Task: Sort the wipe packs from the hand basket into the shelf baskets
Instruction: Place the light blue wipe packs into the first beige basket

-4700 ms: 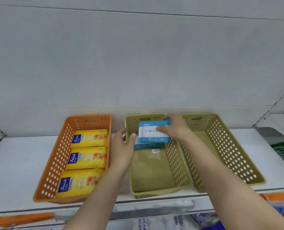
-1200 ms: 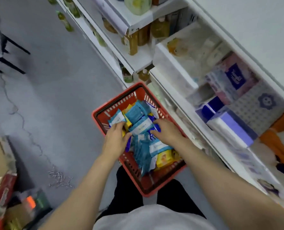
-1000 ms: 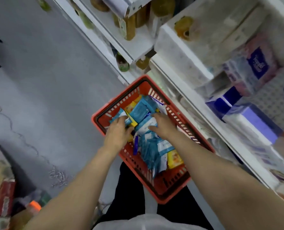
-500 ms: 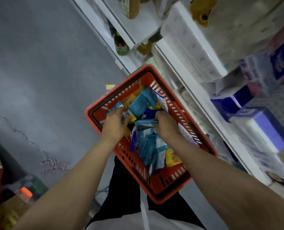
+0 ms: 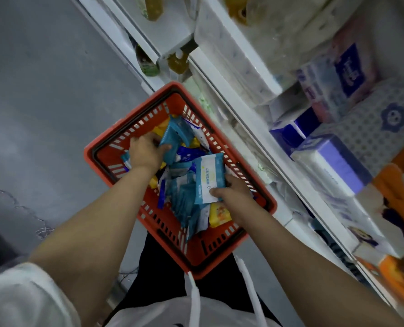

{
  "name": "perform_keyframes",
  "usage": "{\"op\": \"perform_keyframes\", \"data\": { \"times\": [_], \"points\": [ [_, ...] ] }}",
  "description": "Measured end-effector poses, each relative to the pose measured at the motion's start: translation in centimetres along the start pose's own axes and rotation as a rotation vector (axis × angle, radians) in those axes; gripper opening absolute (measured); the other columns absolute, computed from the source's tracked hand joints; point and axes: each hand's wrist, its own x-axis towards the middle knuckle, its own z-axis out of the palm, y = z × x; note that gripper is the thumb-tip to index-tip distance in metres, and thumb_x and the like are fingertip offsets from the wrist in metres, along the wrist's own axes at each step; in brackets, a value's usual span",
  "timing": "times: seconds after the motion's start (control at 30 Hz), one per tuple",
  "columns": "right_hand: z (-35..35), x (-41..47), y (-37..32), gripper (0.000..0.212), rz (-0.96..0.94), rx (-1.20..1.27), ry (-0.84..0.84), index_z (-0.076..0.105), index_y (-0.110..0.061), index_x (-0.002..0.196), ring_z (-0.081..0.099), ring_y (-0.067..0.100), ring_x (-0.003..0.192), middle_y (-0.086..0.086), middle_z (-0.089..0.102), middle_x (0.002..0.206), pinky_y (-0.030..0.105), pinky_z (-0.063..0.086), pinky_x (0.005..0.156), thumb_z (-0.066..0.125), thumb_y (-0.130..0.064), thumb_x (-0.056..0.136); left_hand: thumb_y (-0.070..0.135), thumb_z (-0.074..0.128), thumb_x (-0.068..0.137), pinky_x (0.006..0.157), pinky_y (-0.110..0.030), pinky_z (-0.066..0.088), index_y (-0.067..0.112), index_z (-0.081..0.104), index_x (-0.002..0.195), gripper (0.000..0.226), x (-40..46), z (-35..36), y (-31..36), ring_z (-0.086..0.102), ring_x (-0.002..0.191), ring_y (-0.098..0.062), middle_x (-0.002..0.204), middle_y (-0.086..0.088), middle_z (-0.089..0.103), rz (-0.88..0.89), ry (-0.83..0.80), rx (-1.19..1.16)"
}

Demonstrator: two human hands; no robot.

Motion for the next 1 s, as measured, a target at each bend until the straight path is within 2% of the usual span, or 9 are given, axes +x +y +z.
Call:
{"op": "perform_keyframes", "data": {
  "times": [0.17,0.33,0.5,0.57,0.7,0.83,0.87,0.93,1.0],
  "points": [
    [-0.1,-2.0,-1.7,0.056,-0.038,0.190,-0.102,0.053,-0.018,0.125,0.065,0.030,0.104,0.012,0.064,0.123,0.036,0.060,0.066,0.056,0.019,0.082,0.024,0.073,0.085,0.068,-0.031,0.043,0.021,0.057,0.088,0.016,-6.8,-2.1,-0.5,0.061,0.087,-0.024,0.085,0.006,0.061,0.031,0.010,-0.380],
    [-0.1,-4.6,-3.9,0.071,-0.199,0.146,-0.168,0.042,-0.032,0.134,0.065,0.029,0.107,0.005,0.062,0.125,0.041,0.061,0.069,0.054,0.018,0.085,0.033,0.070,0.087,0.065,-0.030,0.053,0.041,0.054,0.084,0.018,-12.3,-3.7,0.2,0.065,0.080,-0.010,0.091,0.012,0.063,0.042,0.113,-0.506],
    [0.8,-8.0,-4.7,0.033,-0.317,0.148,-0.244,0.056,-0.047,0.118,0.069,0.024,0.104,0.000,0.068,0.122,0.041,0.059,0.070,0.053,-0.020,0.099,0.028,0.073,0.084,0.060,-0.010,0.045,0.037,0.055,0.083,0.021,-15.4,-5.2,2.8,0.060,0.069,0.005,0.082,0.017,0.063,0.149,0.265,-0.649],
    [1.2,-9.1,-4.6,0.030,-0.366,0.180,-0.216,0.058,-0.041,0.119,0.069,0.027,0.104,0.003,0.069,0.120,0.044,0.057,0.073,0.051,-0.019,0.099,0.024,0.075,0.082,0.068,-0.013,0.047,0.036,0.056,0.082,0.022,-16.5,-5.8,3.7,0.060,0.076,0.008,0.082,0.021,0.065,0.245,0.266,-0.664],
    [2.3,-11.5,-4.0,0.038,-0.395,0.294,-0.124,0.056,-0.013,0.126,0.071,0.029,0.095,0.013,0.071,0.113,0.049,0.059,0.080,0.059,-0.006,0.088,0.023,0.077,0.081,0.082,-0.028,0.049,0.037,0.056,0.086,0.025,-18.5,-6.4,4.9,0.061,0.100,-0.005,0.095,0.017,0.065,0.438,0.115,-0.579],
    [2.5,-14.8,-3.2,0.048,-0.491,0.391,-0.045,0.059,-0.020,0.125,0.072,0.024,0.097,0.005,0.073,0.112,0.039,0.058,0.072,0.073,-0.038,0.083,0.039,0.077,0.078,0.098,-0.024,0.038,0.045,0.058,0.101,0.030,-19.5,-7.1,4.8,0.045,0.130,-0.006,0.132,0.020,0.052,0.629,-0.111,-0.369],
    [2.3,-15.5,-2.7,0.046,-0.509,0.388,-0.001,0.060,-0.020,0.125,0.072,0.023,0.098,0.003,0.073,0.112,0.039,0.058,0.075,0.074,-0.036,0.084,0.043,0.076,0.079,0.104,-0.025,0.033,0.048,0.060,0.105,0.031,-19.8,-7.3,4.8,0.036,0.137,-0.003,0.144,0.018,0.043,0.664,-0.181,-0.339],
    [1.7,-16.7,-1.4,0.034,-0.542,0.391,0.067,0.063,-0.017,0.118,0.071,0.026,0.099,0.005,0.074,0.109,0.045,0.058,0.085,0.073,-0.023,0.086,0.045,0.070,0.084,0.106,-0.023,0.030,0.050,0.065,0.103,0.021,-20.5,-7.7,4.9,0.028,0.138,0.005,0.142,0.019,0.037,0.712,-0.267,-0.362],
    [0.9,-18.2,-0.1,0.027,-0.553,0.422,0.100,0.065,-0.015,0.110,0.072,0.029,0.097,0.009,0.074,0.107,0.047,0.057,0.088,0.072,-0.008,0.085,0.040,0.067,0.088,0.098,-0.022,0.040,0.046,0.066,0.091,0.007,-21.4,-8.0,5.5,0.044,0.131,0.002,0.135,0.018,0.050,0.688,-0.254,-0.456]
  ]
}}
